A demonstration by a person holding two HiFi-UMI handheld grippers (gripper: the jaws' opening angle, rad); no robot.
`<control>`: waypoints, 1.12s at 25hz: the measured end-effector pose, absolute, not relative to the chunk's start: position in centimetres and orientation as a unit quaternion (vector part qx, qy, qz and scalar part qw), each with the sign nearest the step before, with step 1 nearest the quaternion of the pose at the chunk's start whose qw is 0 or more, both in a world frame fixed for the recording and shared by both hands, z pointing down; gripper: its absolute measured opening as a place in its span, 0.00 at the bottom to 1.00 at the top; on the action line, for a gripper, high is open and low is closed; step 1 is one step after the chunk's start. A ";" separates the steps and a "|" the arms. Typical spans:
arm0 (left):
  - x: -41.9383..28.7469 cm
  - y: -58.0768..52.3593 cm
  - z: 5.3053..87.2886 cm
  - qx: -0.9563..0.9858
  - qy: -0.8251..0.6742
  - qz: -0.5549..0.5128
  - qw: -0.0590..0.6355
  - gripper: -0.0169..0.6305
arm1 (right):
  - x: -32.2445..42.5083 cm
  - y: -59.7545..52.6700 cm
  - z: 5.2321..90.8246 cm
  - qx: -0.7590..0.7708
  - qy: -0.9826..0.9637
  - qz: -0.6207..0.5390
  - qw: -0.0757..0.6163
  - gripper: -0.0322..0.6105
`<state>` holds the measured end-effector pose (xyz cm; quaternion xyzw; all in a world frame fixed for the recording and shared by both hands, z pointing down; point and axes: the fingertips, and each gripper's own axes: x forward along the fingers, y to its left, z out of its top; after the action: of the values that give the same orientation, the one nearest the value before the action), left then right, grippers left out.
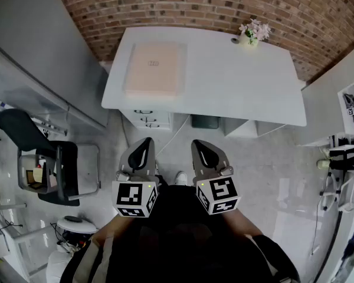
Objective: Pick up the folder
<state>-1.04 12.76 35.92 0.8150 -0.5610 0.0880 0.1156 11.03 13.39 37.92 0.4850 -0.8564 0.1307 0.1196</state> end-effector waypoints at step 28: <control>-0.3 9.0 36.1 0.815 -0.559 0.100 0.117 0.03 | 11.9 9.4 38.8 0.482 -0.856 0.162 0.096 0.05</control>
<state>-0.33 8.98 36.06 0.8150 -0.5587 0.0996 0.1165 11.88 9.41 38.78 0.4823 -0.8555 0.1621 0.0960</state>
